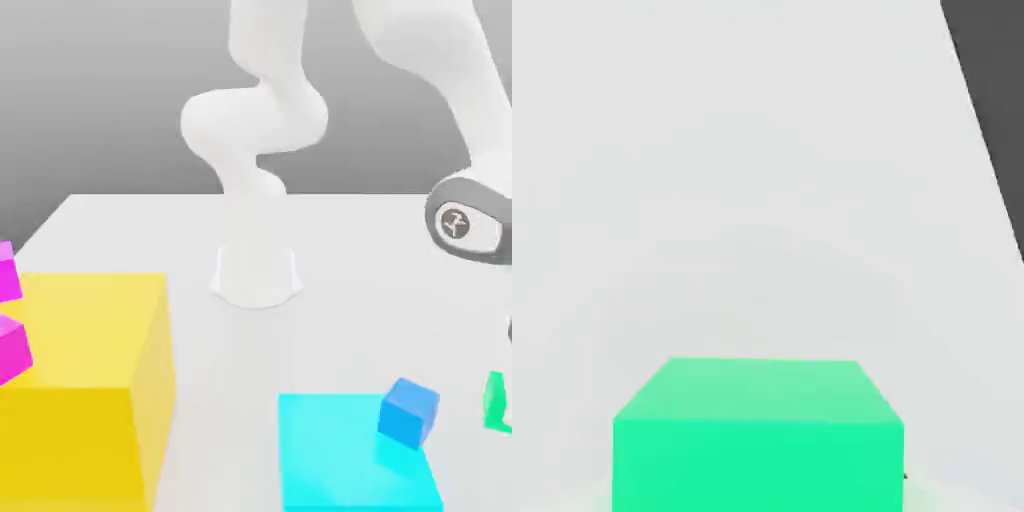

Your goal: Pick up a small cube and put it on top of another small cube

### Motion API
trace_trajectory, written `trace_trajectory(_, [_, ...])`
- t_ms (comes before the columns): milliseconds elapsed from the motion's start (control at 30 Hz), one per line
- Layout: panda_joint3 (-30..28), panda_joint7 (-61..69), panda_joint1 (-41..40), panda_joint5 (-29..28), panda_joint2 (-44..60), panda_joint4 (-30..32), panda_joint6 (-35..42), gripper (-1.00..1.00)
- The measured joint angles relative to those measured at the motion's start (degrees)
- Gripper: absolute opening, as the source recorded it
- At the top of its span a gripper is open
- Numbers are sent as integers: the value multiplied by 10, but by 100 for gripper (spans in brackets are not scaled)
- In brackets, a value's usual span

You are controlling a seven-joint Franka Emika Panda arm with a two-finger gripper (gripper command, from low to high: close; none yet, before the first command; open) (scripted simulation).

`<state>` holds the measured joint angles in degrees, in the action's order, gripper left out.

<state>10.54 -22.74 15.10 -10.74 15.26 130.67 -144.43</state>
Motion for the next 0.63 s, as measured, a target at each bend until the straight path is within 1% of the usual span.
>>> trace_trajectory(267, [-115, -127, -105, 53, -85, -30, 110, -100])
trace_trajectory(400, [-169, -198, -210, 79, -132, -47, 170, -100])
trace_trajectory(500, [-203, -265, -291, 101, -136, -72, 196, -100])
trace_trajectory(533, [-211, -292, -313, 110, -127, -79, 193, 100])
trace_trajectory(633, [-211, -292, -320, 110, -127, -79, 193, 100])
